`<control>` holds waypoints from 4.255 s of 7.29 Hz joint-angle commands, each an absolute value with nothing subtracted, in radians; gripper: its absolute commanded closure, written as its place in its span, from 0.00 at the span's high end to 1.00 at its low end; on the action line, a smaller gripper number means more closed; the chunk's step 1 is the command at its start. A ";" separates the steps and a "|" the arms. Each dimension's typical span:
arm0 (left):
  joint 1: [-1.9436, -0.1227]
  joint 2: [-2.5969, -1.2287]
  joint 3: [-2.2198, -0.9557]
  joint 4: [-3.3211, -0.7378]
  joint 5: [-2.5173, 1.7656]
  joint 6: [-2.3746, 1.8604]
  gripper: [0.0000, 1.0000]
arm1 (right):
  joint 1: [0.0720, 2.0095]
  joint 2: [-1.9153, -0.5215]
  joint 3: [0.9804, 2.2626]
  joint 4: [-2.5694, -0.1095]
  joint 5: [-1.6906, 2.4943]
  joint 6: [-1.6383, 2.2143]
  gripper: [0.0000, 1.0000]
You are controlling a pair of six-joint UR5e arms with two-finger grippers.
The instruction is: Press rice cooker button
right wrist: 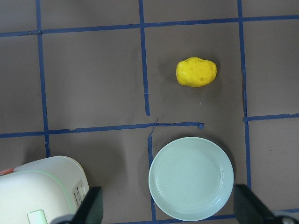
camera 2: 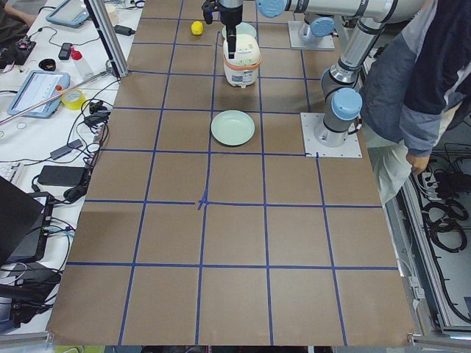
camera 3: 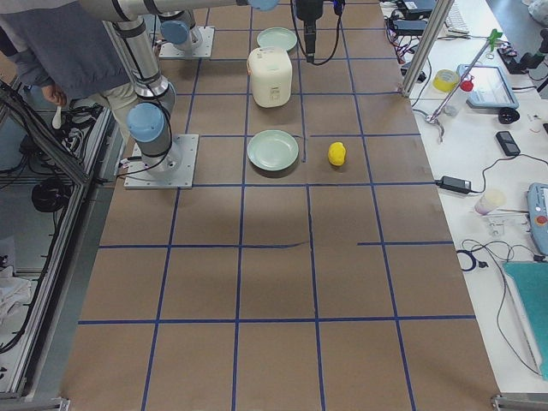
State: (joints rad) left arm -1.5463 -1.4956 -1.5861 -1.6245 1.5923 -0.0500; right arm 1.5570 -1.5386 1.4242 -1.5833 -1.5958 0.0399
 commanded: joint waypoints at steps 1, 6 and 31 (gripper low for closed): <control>-1.546 -1.496 -1.586 -1.624 1.592 -0.051 1.00 | 1.557 -1.539 1.424 -1.583 -1.597 0.040 1.00; -1.546 -1.496 -1.586 -1.624 1.592 -0.051 1.00 | 1.610 -1.545 1.439 -1.531 -1.549 0.054 0.03; -1.546 -1.496 -1.586 -1.624 1.592 -0.051 1.00 | 1.776 -1.517 1.539 -1.617 -1.618 0.150 1.00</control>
State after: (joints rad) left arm -1.5462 -1.4956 -1.5861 -1.6245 1.5923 -0.0499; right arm 1.8627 -1.5159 1.6242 -1.7013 -1.6271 0.2449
